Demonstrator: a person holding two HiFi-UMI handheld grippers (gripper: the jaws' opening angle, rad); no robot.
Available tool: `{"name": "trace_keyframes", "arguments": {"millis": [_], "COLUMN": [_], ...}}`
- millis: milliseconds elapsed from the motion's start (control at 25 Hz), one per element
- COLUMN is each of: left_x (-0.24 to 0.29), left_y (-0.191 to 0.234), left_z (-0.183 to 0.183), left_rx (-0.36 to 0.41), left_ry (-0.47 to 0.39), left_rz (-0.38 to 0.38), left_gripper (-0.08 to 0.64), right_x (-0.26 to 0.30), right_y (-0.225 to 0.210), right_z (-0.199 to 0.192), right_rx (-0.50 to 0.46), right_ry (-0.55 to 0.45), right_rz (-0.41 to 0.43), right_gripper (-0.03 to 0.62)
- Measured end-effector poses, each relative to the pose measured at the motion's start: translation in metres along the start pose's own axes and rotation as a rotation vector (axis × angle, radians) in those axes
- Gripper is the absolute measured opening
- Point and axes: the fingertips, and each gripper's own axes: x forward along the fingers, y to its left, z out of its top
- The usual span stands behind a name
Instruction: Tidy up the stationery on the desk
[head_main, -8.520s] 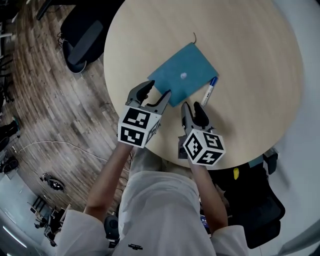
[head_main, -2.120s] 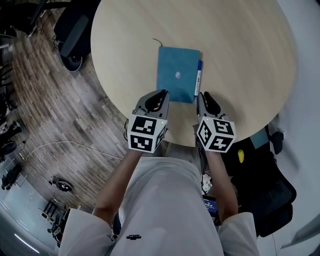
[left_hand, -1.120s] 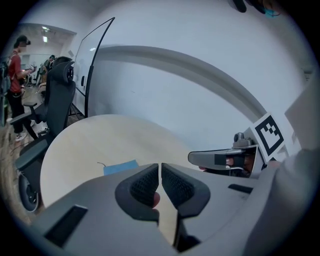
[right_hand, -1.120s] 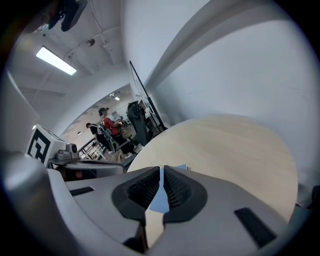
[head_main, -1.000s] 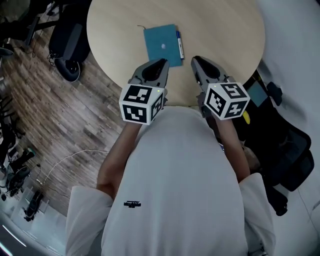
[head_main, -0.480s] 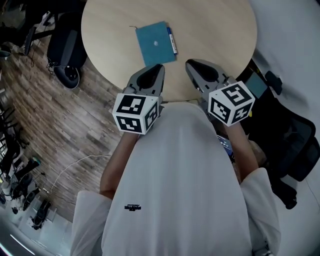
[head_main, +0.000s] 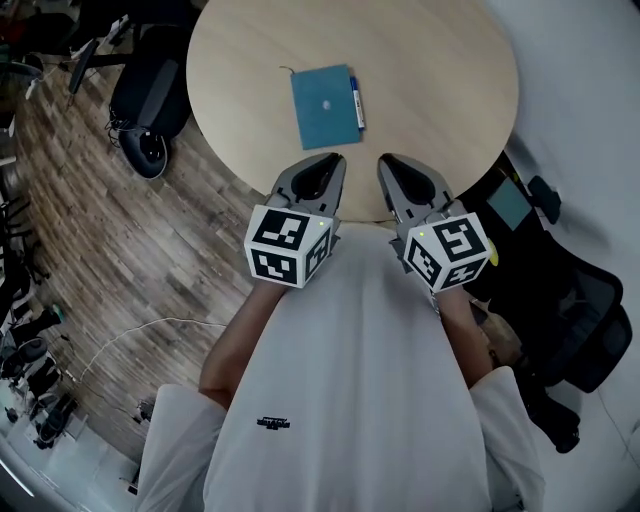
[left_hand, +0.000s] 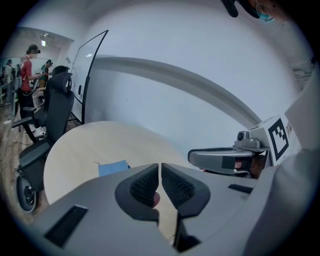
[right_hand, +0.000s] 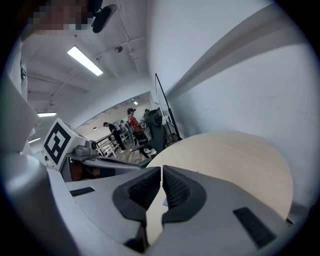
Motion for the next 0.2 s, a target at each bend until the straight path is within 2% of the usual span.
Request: {"name": "trace_keyframes", "arguments": {"millis": [200], "left_x": [-0.0093], "left_y": [0.0008], "left_z": [-0.0112], "left_rx": [-0.007], "left_ry": [0.015], "left_rz": [-0.005], "left_gripper": [0.034], "right_x": [-0.0054], "right_y": [0.0058], "right_z": [-0.0057], "right_rx": [0.013], "right_ry": [-0.007], "right_rz": [-0.034], "right_gripper": [0.041]}}
